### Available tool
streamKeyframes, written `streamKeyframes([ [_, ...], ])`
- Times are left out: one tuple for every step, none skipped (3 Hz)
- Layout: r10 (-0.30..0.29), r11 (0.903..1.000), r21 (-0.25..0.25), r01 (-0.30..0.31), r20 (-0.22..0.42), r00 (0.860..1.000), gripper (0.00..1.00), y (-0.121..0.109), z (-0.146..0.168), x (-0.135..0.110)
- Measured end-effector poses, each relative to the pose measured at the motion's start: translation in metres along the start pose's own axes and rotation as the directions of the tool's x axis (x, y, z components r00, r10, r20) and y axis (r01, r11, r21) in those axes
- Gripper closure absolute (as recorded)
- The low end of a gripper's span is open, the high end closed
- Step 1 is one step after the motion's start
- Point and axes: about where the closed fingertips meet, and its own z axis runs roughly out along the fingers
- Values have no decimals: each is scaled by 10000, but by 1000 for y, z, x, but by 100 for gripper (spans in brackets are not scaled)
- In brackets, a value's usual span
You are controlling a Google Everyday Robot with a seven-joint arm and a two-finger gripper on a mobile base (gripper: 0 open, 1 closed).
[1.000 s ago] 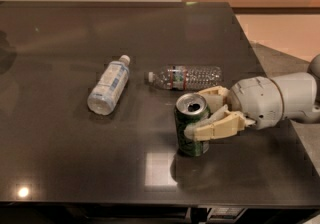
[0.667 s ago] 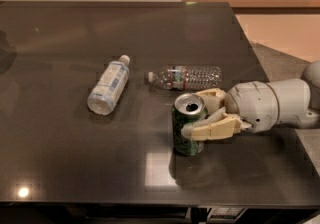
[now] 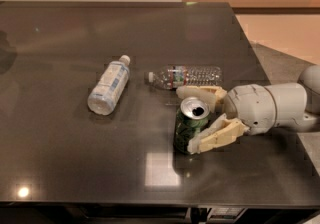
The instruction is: Place green can upright
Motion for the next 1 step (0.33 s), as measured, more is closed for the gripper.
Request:
streamKeyframes([
  [-1, 10000, -1, 1, 0, 10000, 0, 0, 0, 0],
])
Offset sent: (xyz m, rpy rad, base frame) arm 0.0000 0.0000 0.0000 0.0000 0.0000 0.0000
